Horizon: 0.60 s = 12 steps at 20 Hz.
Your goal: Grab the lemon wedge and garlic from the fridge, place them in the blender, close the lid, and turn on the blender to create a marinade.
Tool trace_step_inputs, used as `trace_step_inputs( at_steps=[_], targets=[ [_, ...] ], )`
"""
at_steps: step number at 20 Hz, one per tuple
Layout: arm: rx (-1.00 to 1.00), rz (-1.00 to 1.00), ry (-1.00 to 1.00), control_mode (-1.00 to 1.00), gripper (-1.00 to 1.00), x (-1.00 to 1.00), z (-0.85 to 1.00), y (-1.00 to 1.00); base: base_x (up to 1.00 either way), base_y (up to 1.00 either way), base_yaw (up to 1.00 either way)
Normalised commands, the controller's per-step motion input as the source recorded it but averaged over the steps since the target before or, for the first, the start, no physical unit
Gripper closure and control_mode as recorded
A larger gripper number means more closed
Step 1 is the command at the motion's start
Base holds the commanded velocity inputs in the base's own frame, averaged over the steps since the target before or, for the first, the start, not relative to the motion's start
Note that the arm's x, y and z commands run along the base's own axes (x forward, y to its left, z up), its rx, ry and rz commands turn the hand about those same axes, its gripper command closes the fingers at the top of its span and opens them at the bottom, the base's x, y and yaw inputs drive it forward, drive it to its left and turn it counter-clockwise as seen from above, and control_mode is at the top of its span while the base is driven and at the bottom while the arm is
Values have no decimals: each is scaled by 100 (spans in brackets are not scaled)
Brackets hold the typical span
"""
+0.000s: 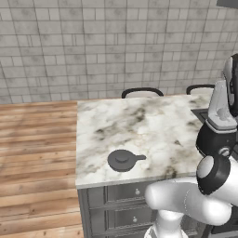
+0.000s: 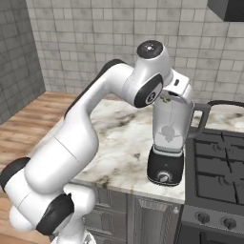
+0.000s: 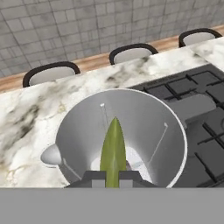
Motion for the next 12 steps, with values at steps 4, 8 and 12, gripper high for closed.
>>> trace_step_inputs(
  at_steps=[4,8,12],
  targets=[
    [0,5,14,-100,100,48,-49,0,0,0,0],
    [0,5,8,-100,100,18,-32,-5,0,0,0],
    [0,5,7,-100,100,3,-30,-6,0,0,0]
  ],
)
